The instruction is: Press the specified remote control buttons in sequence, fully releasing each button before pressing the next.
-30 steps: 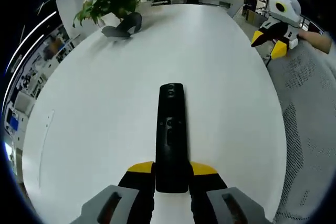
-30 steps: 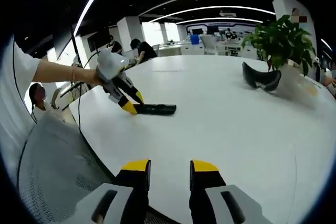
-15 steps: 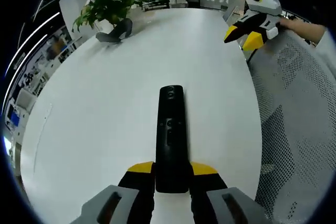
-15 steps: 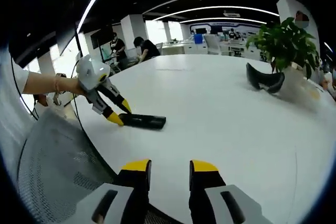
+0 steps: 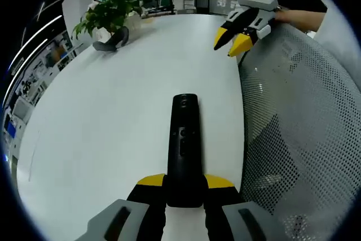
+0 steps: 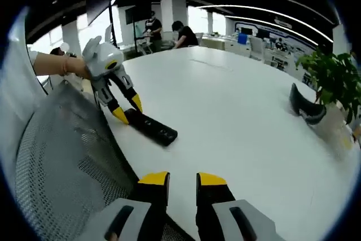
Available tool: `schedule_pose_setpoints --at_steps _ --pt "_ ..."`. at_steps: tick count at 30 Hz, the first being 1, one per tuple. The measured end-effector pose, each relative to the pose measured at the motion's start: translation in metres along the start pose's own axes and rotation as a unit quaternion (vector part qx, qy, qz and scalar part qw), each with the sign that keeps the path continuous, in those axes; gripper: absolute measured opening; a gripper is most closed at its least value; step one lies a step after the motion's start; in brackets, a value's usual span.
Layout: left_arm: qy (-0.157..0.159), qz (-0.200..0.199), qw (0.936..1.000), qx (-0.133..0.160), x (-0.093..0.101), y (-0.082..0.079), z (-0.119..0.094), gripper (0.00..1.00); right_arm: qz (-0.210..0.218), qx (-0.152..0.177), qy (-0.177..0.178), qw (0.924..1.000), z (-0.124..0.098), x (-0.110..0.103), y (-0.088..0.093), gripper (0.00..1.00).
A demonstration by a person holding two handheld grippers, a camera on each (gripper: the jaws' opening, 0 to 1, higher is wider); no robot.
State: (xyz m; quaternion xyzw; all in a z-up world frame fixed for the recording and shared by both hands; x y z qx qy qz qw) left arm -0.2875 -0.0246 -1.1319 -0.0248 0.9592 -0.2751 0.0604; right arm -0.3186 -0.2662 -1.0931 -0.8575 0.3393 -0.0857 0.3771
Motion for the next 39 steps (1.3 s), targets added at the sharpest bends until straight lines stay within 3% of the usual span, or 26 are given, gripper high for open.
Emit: schedule_pose_setpoints --at_steps 3,7,12,16,19,25,29,31,39 --pt "0.020 0.032 0.9993 -0.007 0.001 -0.003 0.001 0.24 -0.028 -0.012 -0.026 0.9992 0.003 -0.004 -0.009 0.10" --pt "0.041 0.054 0.9976 -0.015 0.000 -0.004 0.002 0.24 -0.033 -0.019 -0.068 0.9970 0.017 -0.010 -0.023 0.04" --pt "0.056 0.076 0.9953 -0.021 0.001 -0.003 0.001 0.24 -0.108 -0.065 -0.097 0.9873 0.041 -0.020 -0.029 0.00" --pt "0.060 0.087 0.9937 -0.038 0.001 -0.005 0.002 0.24 -0.131 -0.099 -0.123 0.9787 0.063 -0.027 -0.031 0.00" --pt "0.067 0.100 0.9915 -0.048 0.001 -0.007 0.003 0.24 -0.158 -0.119 -0.119 0.9731 0.074 -0.025 -0.033 0.00" --pt "0.074 0.103 0.9899 -0.062 0.001 -0.008 0.004 0.24 -0.158 -0.131 -0.125 0.9707 0.081 -0.024 -0.032 0.00" --pt "0.072 0.095 0.9911 -0.061 0.002 -0.007 0.004 0.24 -0.245 -0.147 -0.126 0.9499 0.080 -0.029 -0.032 0.00" --pt "0.070 0.091 0.9915 -0.061 0.002 -0.007 0.004 0.24 -0.266 -0.151 -0.125 0.9436 0.079 -0.030 -0.033 0.00" --pt "0.074 0.096 0.9894 -0.079 0.001 -0.009 0.005 0.24 -0.234 -0.148 -0.132 0.9518 0.075 -0.024 -0.030 0.00"
Point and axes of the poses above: the point that each gripper's makers call its tool centre point, and the gripper's own axes: z roughly forward along the fingers, x roughly to its right, y roughly out of its underside, the point moved 7 cm from there along -z, roughly backward along the fingers, and after that the axes turned 9 degrees about z, right-handed, at the moved point
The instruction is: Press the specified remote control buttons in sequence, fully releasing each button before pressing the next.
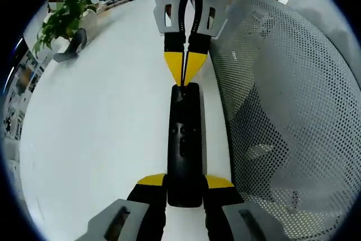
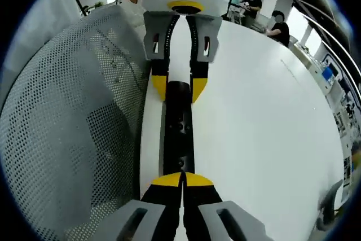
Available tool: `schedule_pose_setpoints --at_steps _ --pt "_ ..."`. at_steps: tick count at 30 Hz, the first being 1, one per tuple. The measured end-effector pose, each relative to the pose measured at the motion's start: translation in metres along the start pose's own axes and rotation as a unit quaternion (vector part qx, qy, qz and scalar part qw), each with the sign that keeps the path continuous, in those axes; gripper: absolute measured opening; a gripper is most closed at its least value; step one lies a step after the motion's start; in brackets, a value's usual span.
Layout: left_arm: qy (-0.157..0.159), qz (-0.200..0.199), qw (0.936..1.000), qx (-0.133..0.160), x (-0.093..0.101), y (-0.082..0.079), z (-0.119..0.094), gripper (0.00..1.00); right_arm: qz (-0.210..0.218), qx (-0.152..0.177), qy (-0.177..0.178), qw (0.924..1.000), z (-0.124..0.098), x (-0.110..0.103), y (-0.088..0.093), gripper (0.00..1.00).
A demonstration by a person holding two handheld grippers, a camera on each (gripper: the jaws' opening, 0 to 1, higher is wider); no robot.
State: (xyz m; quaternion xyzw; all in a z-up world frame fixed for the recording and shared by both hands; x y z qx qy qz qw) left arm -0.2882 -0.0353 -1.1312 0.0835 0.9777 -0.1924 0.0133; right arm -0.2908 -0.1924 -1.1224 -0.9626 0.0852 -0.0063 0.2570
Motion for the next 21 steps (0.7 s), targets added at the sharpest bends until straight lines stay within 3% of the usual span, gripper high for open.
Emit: schedule_pose_setpoints --at_steps 7,21 --pt "0.000 -0.003 1.0000 -0.002 -0.0007 0.0001 0.0000 0.24 0.011 0.011 -0.005 0.9999 -0.0010 -0.0015 0.0002 0.00" --pt "0.002 0.001 1.0000 -0.009 -0.0001 -0.0007 -0.0011 0.24 -0.005 -0.019 -0.014 0.9997 0.0023 -0.0065 -0.0074 0.00"
Point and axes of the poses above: the point that each gripper's makers call its tool centre point, and the gripper's own axes: z roughly forward along the fingers, x roughly to its right, y roughly out of its underside, the point moved 7 cm from there along -z, roughly backward along the fingers, and after that the axes turned 9 degrees about z, right-handed, at the moved point
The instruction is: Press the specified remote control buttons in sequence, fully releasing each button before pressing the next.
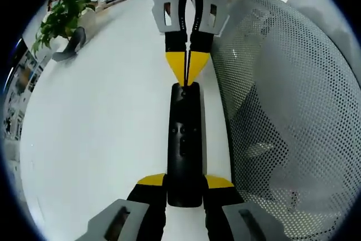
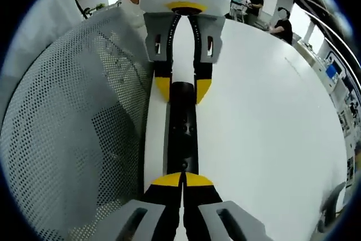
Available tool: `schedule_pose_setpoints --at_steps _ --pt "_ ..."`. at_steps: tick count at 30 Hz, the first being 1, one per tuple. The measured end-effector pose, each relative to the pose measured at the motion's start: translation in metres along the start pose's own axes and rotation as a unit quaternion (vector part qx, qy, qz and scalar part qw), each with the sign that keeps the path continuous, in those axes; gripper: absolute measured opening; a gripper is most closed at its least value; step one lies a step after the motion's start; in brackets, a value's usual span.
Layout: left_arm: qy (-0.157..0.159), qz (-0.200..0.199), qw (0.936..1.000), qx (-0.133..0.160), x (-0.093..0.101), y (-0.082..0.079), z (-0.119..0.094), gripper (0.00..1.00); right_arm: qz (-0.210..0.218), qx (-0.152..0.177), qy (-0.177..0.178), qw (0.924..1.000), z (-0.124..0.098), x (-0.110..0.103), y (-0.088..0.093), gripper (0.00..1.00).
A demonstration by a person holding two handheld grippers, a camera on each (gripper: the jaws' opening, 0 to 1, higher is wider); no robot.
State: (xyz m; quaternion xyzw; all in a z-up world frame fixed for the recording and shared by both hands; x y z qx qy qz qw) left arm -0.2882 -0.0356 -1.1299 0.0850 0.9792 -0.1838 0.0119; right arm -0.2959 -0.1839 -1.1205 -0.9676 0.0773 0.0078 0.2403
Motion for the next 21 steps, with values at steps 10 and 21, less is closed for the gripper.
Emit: schedule_pose_setpoints --at_steps 10,21 --pt "0.001 0.003 1.0000 0.002 0.000 0.000 -0.001 0.24 0.136 0.009 0.018 0.9905 0.002 0.002 -0.002 0.00" --pt "0.008 0.004 0.9998 -0.017 -0.001 -0.003 0.000 0.24 0.138 0.047 0.029 0.9889 0.004 0.002 -0.008 0.00"
Point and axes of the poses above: the point that each gripper's makers call its tool centre point, and the gripper's own axes: z roughly forward along the fingers, x roughly to its right, y roughly out of its underside, the point moved 7 cm from there along -z, roughly backward along the fingers, and after that the axes turned 9 degrees about z, right-handed, at the moved point
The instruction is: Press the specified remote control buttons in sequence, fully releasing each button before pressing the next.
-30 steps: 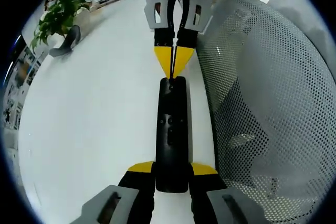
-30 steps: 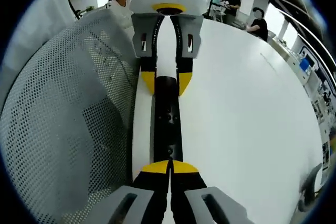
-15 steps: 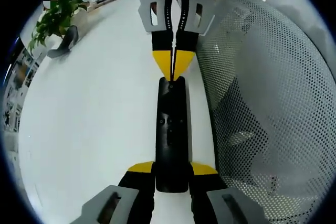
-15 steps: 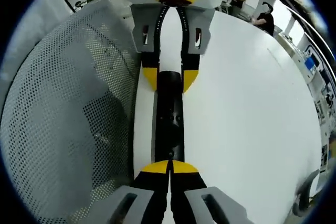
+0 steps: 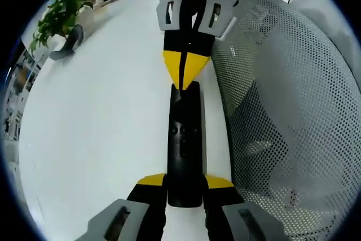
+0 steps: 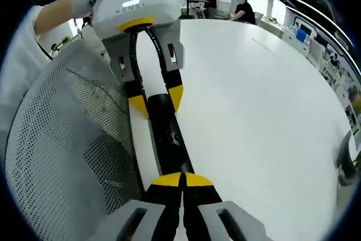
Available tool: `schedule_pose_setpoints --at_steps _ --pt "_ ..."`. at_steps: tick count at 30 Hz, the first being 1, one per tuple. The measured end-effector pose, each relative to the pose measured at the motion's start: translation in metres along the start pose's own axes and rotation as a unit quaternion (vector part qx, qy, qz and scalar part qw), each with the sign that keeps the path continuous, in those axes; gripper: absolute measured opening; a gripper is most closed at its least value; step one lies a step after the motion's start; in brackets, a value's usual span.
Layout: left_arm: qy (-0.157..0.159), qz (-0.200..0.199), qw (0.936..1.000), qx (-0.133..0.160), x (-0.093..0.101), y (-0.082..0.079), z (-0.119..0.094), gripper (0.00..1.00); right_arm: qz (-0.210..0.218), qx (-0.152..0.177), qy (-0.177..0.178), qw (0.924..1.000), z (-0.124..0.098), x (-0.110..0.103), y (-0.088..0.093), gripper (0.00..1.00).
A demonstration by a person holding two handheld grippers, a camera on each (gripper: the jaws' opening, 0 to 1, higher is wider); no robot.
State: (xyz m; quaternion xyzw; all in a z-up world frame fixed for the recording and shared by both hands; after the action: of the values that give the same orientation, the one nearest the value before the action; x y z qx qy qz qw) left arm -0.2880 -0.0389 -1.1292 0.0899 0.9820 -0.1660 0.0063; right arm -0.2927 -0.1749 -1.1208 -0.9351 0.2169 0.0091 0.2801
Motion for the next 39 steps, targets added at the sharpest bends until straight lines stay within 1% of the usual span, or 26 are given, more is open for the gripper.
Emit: schedule_pose_setpoints --at_steps 2,3,5,7,8,10,11,12,14,15,16,18,19,21,22,23,26,27,29,30,31,32,35,37,39 --pt "-0.001 -0.002 1.0000 -0.002 0.000 0.001 0.000 0.24 -0.009 -0.015 -0.010 0.9998 0.003 -0.003 0.000 0.00" --pt "0.000 0.000 1.0000 -0.003 0.000 0.001 0.000 0.24 -0.024 -0.019 -0.004 0.9995 0.002 -0.003 -0.001 0.00" --pt "0.003 -0.001 1.0000 -0.004 -0.001 0.001 0.000 0.24 -0.027 -0.026 -0.002 0.9993 0.003 -0.004 -0.001 0.00" --pt "0.005 0.000 1.0000 -0.006 -0.001 0.000 0.000 0.24 -0.042 -0.041 0.002 0.9983 0.004 -0.005 -0.003 0.00" --pt "0.005 0.000 1.0000 -0.007 -0.001 0.000 0.000 0.24 -0.043 -0.043 0.003 0.9981 0.004 -0.005 -0.004 0.00" --pt "0.005 0.002 0.9999 -0.010 -0.001 0.000 0.000 0.24 -0.063 -0.061 0.013 0.9961 0.005 -0.006 -0.005 0.00" --pt "0.003 0.000 0.9999 -0.010 -0.001 0.000 0.000 0.24 -0.073 -0.063 0.017 0.9952 0.005 -0.007 -0.006 0.00" --pt "0.004 0.007 0.9999 -0.009 -0.001 0.000 0.000 0.24 -0.072 -0.062 0.020 0.9952 0.005 -0.008 -0.005 0.00" --pt "0.000 0.007 1.0000 -0.003 0.000 0.002 -0.001 0.24 -0.066 -0.048 0.026 0.9963 0.005 -0.008 -0.004 0.00" --pt "-0.001 0.004 1.0000 0.003 0.000 0.003 -0.001 0.24 -0.049 -0.028 0.027 0.9981 0.005 -0.007 -0.004 0.00" --pt "-0.002 0.001 1.0000 0.008 0.000 0.004 -0.001 0.24 -0.022 -0.001 0.020 0.9996 0.005 -0.005 -0.001 0.00" --pt "-0.004 -0.001 0.9999 0.015 0.000 0.005 -0.001 0.24 0.016 0.031 0.003 0.9994 0.003 -0.002 0.002 0.00" --pt "-0.004 -0.001 0.9998 0.017 0.000 0.005 -0.001 0.24 0.022 0.038 -0.002 0.9990 0.002 -0.002 0.004 0.00" --pt "-0.004 -0.001 0.9998 0.018 0.000 0.004 -0.001 0.24 0.049 0.050 -0.028 0.9971 0.002 -0.004 0.004 0.00" --pt "-0.005 0.000 0.9999 0.016 0.000 0.004 -0.001 0.24 0.049 0.059 -0.027 0.9967 0.001 -0.004 0.000 0.00" --pt "-0.005 0.001 0.9999 0.014 0.000 0.003 0.000 0.24 0.046 0.058 -0.026 0.9969 0.001 -0.004 0.000 0.00" --pt "-0.004 0.002 1.0000 0.006 0.000 0.002 0.000 0.24 0.002 0.033 -0.013 0.9994 0.006 -0.004 -0.006 0.00" --pt "-0.004 0.001 1.0000 0.005 0.000 0.002 0.000 0.24 0.004 0.030 -0.018 0.9994 0.007 -0.006 -0.007 0.00" --pt "-0.004 0.001 1.0000 0.002 0.000 0.002 0.000 0.24 -0.009 0.015 -0.031 0.9994 0.011 -0.009 -0.010 0.00" --pt "-0.004 0.001 1.0000 0.002 0.000 0.002 0.000 0.24 -0.030 -0.002 -0.021 0.9993 0.010 -0.008 -0.010 0.00" --pt "-0.004 0.000 1.0000 0.002 0.000 0.002 0.000 0.24 -0.035 -0.012 -0.021 0.9991 0.009 -0.009 -0.010 0.00" --pt "-0.003 0.001 1.0000 0.003 0.000 0.002 0.000 0.24 -0.039 -0.013 -0.023 0.9989 0.010 -0.010 -0.012 0.00" --pt "-0.003 0.001 1.0000 0.004 0.000 0.002 0.000 0.24 -0.050 -0.034 -0.016 0.9981 0.012 -0.011 -0.015 0.00" --pt "-0.003 0.001 1.0000 0.006 0.000 0.002 0.000 0.24 -0.048 -0.039 -0.013 0.9980 0.013 -0.011 -0.015 0.00" --pt "-0.003 0.000 1.0000 0.008 0.000 0.003 -0.001 0.24 -0.045 -0.038 -0.008 0.9982 0.012 -0.011 -0.014 0.00"
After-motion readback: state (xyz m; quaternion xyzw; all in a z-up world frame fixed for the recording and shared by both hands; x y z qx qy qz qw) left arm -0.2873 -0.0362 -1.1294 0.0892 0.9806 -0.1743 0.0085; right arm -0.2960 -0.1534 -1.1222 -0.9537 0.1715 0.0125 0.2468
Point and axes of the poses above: the point that each gripper's makers call its tool centre point, and the gripper's own axes: z roughly forward along the fingers, x roughly to its right, y roughly out of its underside, the point moved 7 cm from there along -z, roughly backward along the fingers, and after that the axes turned 9 degrees about z, right-handed, at the moved point
